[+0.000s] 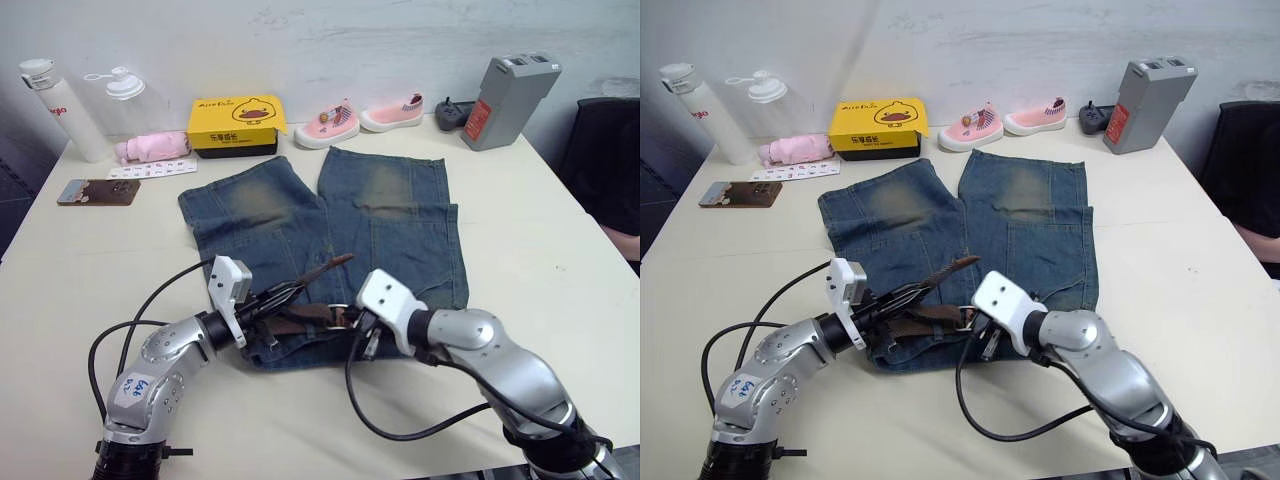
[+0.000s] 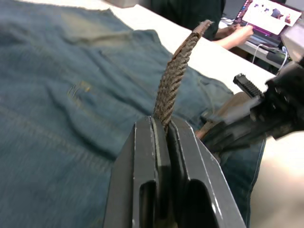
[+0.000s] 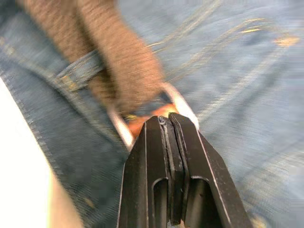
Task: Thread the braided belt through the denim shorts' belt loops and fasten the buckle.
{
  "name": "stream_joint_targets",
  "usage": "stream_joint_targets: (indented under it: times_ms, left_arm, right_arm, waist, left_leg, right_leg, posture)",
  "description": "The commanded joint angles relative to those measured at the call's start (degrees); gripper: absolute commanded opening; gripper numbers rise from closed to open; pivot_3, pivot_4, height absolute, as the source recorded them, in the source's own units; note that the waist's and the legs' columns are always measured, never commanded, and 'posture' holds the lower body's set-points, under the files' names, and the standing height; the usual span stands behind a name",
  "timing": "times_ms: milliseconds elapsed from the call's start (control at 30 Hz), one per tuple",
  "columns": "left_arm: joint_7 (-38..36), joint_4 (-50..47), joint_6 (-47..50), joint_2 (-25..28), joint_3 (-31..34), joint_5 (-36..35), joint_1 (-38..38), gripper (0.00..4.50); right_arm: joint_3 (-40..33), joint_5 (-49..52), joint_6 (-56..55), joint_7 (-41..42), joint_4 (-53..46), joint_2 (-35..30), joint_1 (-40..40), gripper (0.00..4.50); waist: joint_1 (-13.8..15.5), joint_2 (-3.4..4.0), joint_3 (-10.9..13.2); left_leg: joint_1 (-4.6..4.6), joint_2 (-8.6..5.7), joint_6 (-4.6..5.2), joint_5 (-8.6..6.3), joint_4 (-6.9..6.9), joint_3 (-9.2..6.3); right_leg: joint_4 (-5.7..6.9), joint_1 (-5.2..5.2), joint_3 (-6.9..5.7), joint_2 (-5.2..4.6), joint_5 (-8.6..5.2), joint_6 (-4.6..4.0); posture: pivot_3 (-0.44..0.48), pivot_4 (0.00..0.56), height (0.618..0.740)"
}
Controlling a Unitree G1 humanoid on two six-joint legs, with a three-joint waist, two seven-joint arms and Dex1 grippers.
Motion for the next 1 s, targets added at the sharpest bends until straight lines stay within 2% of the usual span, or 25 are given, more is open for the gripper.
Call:
stream_joint_targets:
  times_ms: [33, 233, 867, 1000]
  left_arm:
    - [0.8, -3.0, -0.8, -0.3, -0.7, -0.5, -0.1, 0.0]
    - [1.1, -2.9, -1.1, 0.0, -1.1, -0.6, -0.3, 0.0]
    - [1.7, -2.0, -1.8, 0.1, -1.6, -0.2, -1.9, 0.0]
    - [1.5, -1.9, -2.2, 0.5, -1.7, 0.0, -1.4, 0.0]
  right_arm:
    - [-8.1, 4.5, 2.2, -0.1, -5.1, 1.0, -0.2, 0.13]
    - [-1.2, 2.8, 2.1, -1.9, -3.4, -2.4, -0.5, 0.13]
    - [8.8, 3.7, 2.6, -3.8, 1.9, 0.3, -7.3, 0.13]
    - [9.9, 3.0, 0.9, -3.0, 3.1, -1.5, -8.3, 0.13]
  waist:
    - [0.0, 0.08, 0.0]
    - [-0.1, 0.1, 0.0]
    - [-0.1, 0.1, 0.0]
    - [-0.1, 0.09, 0.0]
  left_leg:
    - [0.0, 0.01, 0.0, 0.0, -0.01, 0.0]
    - [0.03, 0.03, 0.0, 0.0, -0.03, 0.1]
    - [0.01, 0.02, 0.01, 0.0, -0.02, 0.09]
    - [0.02, 0.0, 0.01, -0.01, -0.02, 0.09]
  right_leg:
    - [0.0, 0.0, 0.0, 0.0, -0.01, -0.01]
    - [0.0, -0.05, 0.09, 0.03, -0.02, -0.03]
    - [-0.02, -0.1, 0.11, 0.02, -0.02, -0.04]
    - [-0.03, -0.09, 0.11, 0.01, -0.02, -0.03]
  posture:
    - [0.0, 0.15, 0.712]
    - [0.0, 0.15, 0.712]
    - [0.0, 0.15, 0.712]
    - [0.0, 0.15, 0.712]
